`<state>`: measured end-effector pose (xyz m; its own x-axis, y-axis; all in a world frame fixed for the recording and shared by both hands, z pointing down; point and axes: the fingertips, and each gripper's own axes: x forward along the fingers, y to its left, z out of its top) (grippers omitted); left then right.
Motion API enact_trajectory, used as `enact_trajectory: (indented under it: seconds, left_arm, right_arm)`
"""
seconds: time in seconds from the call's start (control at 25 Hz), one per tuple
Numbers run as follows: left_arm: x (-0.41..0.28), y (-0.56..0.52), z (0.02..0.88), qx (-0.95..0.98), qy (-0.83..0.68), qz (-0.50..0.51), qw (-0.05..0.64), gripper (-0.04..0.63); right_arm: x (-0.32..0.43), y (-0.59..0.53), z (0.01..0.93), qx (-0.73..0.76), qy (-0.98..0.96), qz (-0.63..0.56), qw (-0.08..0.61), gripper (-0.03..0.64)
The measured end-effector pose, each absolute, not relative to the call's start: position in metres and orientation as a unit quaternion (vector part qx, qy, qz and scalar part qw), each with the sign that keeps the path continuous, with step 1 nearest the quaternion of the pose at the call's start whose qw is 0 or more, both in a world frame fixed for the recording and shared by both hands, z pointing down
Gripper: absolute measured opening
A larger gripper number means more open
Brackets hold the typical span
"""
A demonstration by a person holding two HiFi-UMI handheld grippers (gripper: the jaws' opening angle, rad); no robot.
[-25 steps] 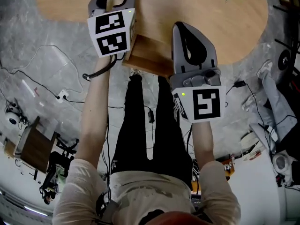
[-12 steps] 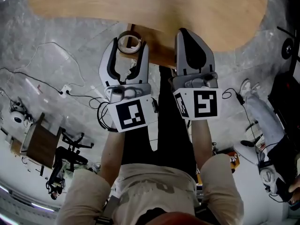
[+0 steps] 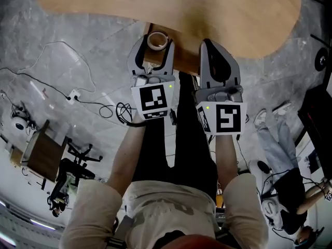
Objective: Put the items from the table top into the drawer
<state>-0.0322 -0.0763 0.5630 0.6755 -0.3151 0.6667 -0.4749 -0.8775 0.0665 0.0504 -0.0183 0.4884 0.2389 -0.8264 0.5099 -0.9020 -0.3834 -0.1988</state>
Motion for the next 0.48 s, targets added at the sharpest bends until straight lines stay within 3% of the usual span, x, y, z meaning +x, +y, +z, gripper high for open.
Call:
enact_trajectory:
  seconds: [0.24, 0.48]
  left_arm:
    - [-0.050, -0.053, 0.669, 0.858, -0.193, 0.453, 0.145, 0.268]
    - [-0.047, -0.052, 0.709, 0.830, -0.192, 0.490, 0.183, 0.268]
  right_arm:
    - [0.045, -0.016, 0.500, 0.779, -0.552, 0.290, 0.070, 0.005]
    - [0.038, -0.017, 0.514, 0.772, -0.556, 0.299, 0.073, 0.005]
